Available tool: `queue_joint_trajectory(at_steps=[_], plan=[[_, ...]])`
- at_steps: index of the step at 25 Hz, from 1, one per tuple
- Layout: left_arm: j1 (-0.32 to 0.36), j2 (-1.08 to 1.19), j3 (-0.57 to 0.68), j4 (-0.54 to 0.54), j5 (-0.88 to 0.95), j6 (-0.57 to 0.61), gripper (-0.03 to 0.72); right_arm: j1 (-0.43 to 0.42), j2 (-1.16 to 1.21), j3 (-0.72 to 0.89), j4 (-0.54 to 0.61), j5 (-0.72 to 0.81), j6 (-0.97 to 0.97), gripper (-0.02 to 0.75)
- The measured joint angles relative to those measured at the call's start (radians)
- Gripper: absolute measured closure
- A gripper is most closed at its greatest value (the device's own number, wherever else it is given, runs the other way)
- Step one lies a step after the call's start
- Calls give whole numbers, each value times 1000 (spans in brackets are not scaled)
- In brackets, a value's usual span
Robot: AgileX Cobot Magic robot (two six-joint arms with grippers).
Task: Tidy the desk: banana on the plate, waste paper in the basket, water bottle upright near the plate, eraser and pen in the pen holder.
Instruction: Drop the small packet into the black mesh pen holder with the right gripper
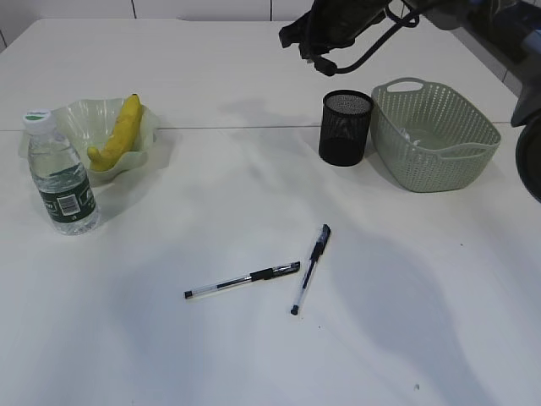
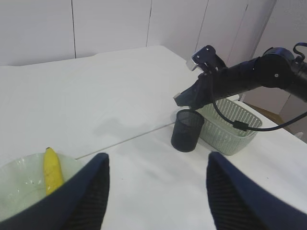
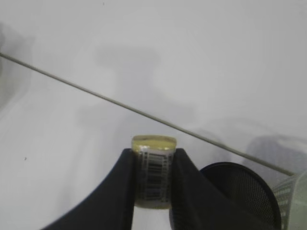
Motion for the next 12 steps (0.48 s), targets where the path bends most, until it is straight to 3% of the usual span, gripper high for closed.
queue_joint_trajectory(at_steps=[12], plan=[[0,0,0,-9,2,-4,246,-78,0,0,-38,-13,51,592]])
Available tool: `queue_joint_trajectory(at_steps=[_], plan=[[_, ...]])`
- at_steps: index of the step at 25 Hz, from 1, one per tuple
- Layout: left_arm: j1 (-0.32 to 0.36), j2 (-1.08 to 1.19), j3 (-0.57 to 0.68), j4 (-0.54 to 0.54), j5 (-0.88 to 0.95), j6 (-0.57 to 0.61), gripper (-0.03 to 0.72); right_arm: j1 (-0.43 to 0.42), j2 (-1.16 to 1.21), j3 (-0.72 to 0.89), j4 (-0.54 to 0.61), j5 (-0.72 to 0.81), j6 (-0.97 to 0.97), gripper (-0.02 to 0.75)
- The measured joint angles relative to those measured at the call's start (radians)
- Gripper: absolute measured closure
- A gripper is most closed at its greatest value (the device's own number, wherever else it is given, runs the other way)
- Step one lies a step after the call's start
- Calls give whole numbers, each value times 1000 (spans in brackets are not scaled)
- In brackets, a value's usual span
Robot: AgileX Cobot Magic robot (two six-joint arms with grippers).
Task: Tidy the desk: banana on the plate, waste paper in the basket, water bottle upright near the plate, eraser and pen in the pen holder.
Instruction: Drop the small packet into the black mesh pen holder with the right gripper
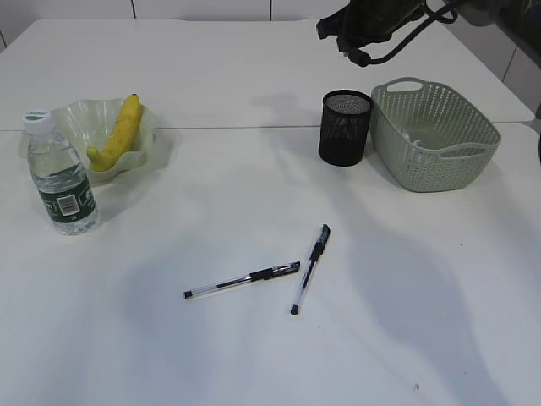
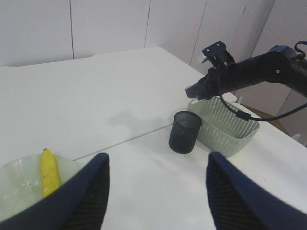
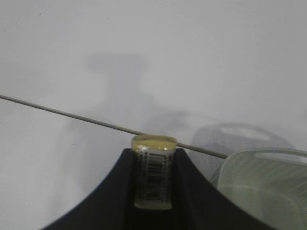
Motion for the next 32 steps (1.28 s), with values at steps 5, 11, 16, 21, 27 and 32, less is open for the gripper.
queue_joint_trajectory(at_steps=[5,11,16,21,27,32], plan=[[0,0,0,-2,0,0,246,-11,22,0,2,-2,9,592],[0,0,0,-6,0,0,248,-11,77,0,2,-2,13,592],[0,0,0,-6,0,0,249,-11,92,0,2,-2,14,592],[0,0,0,-6,0,-9,249,-11,107,0,2,-2,14,592],[0,0,0,-6,0,-11,249,-11,141,0,2,-2,17,592],[0,0,0,-6,0,-11,250,-11,148,0,-4,-2,17,592]])
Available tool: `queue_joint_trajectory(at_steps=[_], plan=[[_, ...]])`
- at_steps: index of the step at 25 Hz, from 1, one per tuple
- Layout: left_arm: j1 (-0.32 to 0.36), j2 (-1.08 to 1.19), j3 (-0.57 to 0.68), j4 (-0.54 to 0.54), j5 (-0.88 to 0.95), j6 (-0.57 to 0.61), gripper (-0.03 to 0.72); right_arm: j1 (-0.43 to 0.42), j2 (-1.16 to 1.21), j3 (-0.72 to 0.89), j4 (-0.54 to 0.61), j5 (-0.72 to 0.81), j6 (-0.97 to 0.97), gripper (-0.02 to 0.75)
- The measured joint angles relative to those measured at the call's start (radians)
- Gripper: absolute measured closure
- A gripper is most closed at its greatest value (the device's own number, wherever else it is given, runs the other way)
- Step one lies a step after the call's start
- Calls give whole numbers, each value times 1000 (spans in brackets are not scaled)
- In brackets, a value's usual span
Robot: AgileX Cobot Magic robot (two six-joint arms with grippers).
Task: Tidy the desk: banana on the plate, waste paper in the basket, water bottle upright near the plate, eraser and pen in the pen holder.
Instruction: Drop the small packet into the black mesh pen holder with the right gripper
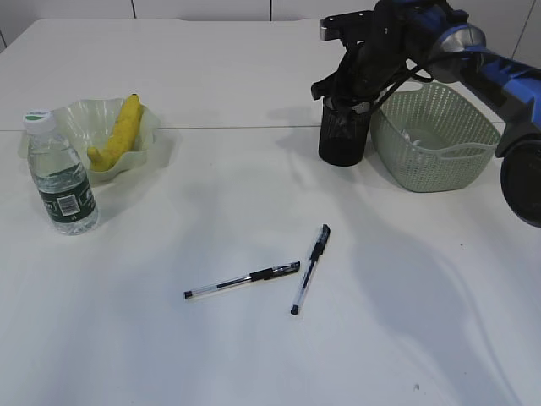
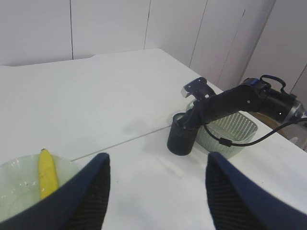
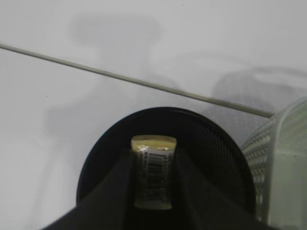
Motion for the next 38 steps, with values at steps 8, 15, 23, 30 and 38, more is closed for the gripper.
queue_joint_trajectory(at_steps=[8,15,23,30,38], plan=[[0,0,0,0,0,-2,252,-1,1,0,-15,-12,0,592],[0,0,0,0,0,-2,253,-2,1,0,-4,-27,1,523],[0,0,0,0,0,-2,254,-19,1,0,7,-34,4,462],[0,0,0,0,-3,-2,256,-36,-4,0,12,-37,23,461],[0,0,0,0,-10,-2,256,-38,-79,-38,76,-7,35,461]])
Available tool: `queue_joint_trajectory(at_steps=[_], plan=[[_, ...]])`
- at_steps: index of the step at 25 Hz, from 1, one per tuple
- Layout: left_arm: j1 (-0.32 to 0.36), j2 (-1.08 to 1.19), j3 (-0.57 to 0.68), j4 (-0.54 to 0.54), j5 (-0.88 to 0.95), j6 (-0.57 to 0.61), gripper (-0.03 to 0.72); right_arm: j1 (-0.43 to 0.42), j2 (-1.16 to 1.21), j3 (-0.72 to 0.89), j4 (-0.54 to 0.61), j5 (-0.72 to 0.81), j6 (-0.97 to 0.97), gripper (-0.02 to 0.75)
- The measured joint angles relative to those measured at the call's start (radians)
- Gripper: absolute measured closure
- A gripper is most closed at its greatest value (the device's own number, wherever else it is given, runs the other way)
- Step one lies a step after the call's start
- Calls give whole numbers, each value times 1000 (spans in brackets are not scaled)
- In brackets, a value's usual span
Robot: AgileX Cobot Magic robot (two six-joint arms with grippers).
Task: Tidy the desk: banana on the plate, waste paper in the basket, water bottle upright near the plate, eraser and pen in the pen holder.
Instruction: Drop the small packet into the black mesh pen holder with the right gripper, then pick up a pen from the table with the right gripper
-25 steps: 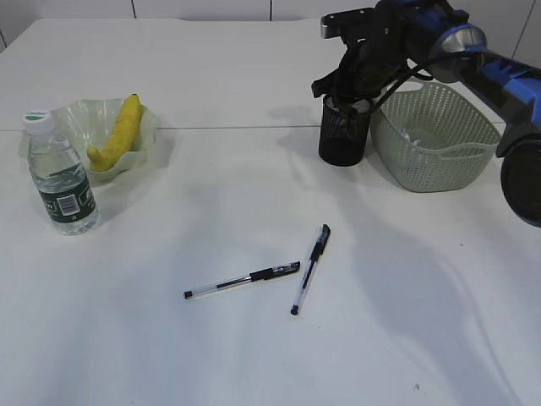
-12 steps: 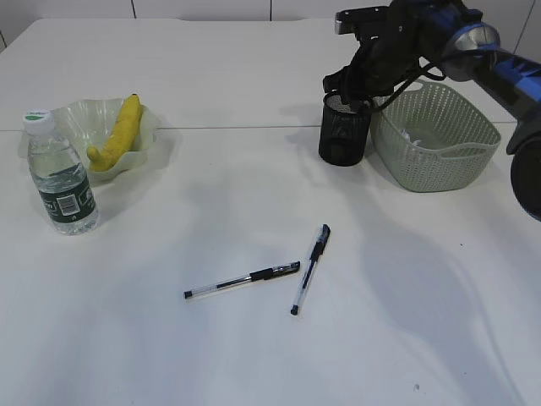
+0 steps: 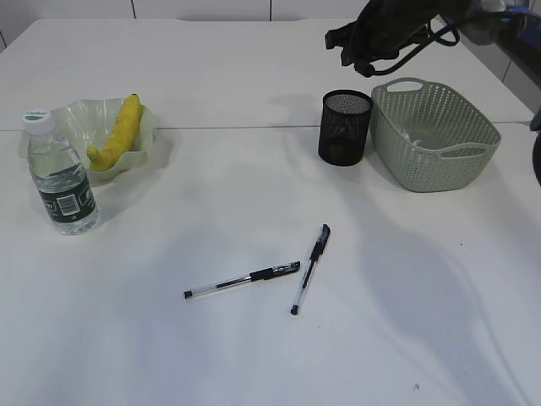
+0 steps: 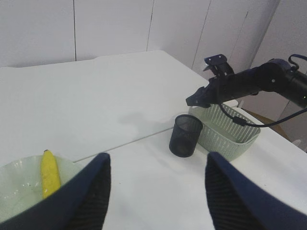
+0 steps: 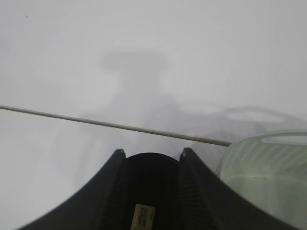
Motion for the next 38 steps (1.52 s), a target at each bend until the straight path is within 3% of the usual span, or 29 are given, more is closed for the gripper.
queue_joint_trajectory(at_steps=[14,23,34,38], plan=[[0,0,0,0,-2,0,256,0,-206,-2,6,239,10,461],[0,-2,0,0,-46,0,256,0,-374,-2,-16,275,-47,461],[0,-21,0,-81,-226,3,282,0,-691,0,-18,350,-113,461],[0,-32,-30,-81,-265,35,284,0,-851,99,-29,350,-116,461]])
